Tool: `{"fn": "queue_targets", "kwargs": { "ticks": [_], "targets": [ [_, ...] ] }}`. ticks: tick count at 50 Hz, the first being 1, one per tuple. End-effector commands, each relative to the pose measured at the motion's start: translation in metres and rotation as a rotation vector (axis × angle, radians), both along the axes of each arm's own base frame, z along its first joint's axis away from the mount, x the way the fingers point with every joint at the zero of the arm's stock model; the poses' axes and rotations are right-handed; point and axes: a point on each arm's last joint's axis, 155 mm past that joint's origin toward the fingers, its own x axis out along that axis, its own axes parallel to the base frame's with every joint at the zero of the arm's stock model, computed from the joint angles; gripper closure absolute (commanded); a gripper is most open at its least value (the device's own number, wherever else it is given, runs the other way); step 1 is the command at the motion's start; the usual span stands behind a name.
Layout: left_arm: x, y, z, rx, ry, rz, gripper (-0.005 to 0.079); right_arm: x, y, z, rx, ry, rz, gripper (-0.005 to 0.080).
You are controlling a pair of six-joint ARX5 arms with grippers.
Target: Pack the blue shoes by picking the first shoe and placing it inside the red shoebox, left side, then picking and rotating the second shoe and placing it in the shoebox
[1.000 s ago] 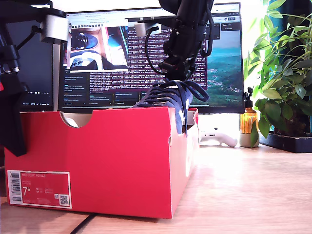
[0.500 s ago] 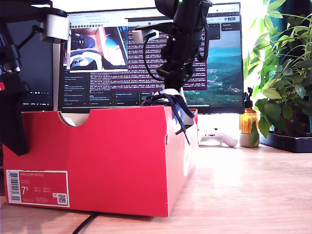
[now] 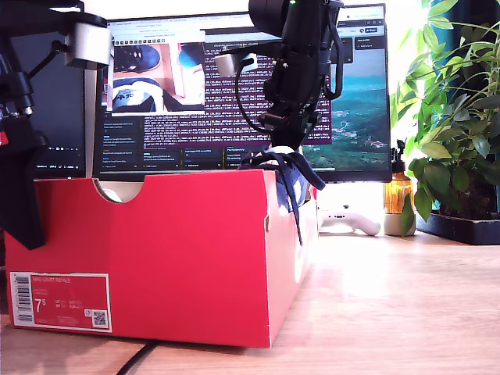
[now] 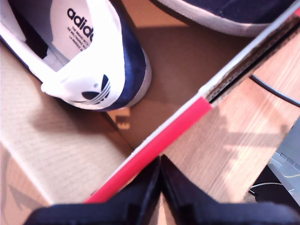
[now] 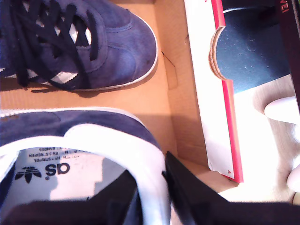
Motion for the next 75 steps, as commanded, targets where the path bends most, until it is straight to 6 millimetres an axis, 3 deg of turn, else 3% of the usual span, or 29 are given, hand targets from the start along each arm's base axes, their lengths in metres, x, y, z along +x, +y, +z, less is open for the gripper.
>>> {"fn": "queue_targets", "kwargs": {
  "ticks": [1, 27, 39, 56, 66, 75],
  "targets": [
    [0.000, 0.000, -0.005, 0.011, 0.008, -0.005, 0.0762, 0.002, 0.014, 0.000, 0.030, 0.000, 0.020, 0.0765],
    [-0.002, 0.001, -0.006, 0.017, 0.015, -0.005, 0.0762, 0.008, 0.017, -0.027, 0.012, 0.031, 0.016, 0.0765],
    [-0.002, 0.001, -0.006, 0.017, 0.016, -0.005, 0.0761, 0.012, 0.025, -0.025, 0.050, 0.017, 0.020, 0.0760],
    [-0.002, 0.002, -0.006, 0.018, 0.016, -0.005, 0.0762, 0.012, 0.024, -0.025, 0.050, 0.018, 0.005, 0.0536],
    [-0.002, 0.001, -0.006, 0.017, 0.016, -0.004, 0.0762, 0.014, 0.024, -0.021, 0.048, 0.008, 0.002, 0.0520],
    [-0.001, 0.001, -0.006, 0.015, 0.013, -0.004, 0.0761, 0.021, 0.026, 0.004, 0.074, -0.035, -0.037, 0.0500]
  ]
}}
